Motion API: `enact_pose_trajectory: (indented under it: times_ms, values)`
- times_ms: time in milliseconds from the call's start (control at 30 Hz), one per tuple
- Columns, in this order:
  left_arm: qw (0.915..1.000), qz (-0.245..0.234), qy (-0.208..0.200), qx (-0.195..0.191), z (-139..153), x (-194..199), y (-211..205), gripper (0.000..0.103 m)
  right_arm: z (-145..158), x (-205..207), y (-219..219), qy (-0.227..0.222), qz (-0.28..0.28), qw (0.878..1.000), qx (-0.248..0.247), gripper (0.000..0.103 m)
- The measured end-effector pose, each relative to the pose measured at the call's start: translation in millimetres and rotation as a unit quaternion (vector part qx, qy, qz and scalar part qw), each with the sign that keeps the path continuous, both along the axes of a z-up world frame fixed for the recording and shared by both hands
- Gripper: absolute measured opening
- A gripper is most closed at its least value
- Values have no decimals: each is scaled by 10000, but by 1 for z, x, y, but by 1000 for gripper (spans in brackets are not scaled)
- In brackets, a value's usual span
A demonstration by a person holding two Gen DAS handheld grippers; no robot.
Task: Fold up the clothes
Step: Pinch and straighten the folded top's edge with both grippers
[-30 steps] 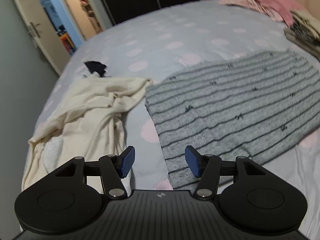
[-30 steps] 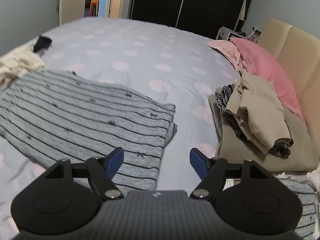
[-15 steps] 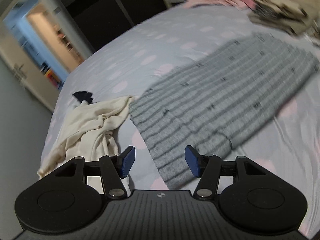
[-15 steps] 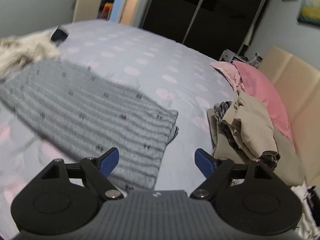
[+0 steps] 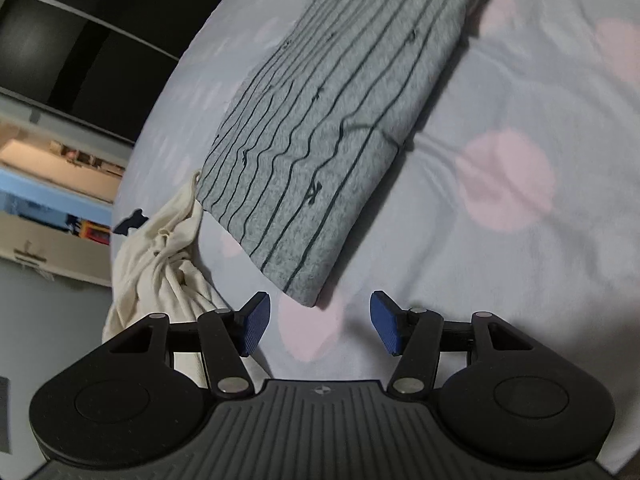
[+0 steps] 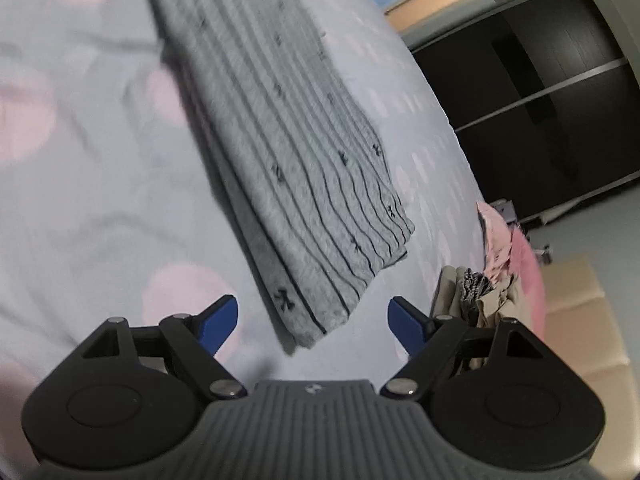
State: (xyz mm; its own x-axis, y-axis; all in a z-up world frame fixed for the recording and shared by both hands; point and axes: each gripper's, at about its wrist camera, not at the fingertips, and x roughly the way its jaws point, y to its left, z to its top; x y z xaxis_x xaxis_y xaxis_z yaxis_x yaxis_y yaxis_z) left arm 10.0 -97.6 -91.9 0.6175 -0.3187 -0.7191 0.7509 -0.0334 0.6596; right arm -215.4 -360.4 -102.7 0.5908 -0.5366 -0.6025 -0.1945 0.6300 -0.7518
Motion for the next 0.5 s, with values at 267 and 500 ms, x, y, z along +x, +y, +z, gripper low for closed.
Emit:
enact_pose_trajectory:
  times_ms: [267, 500]
  values:
    - [9983, -319, -336, 351, -30, 9, -9, 54, -36, 12, -13, 652, 684, 9927, -751, 81]
    - [9966, -486, -488, 451, -43, 15, -12, 54, -43, 29, -27, 890, 879, 9878, -929, 58]
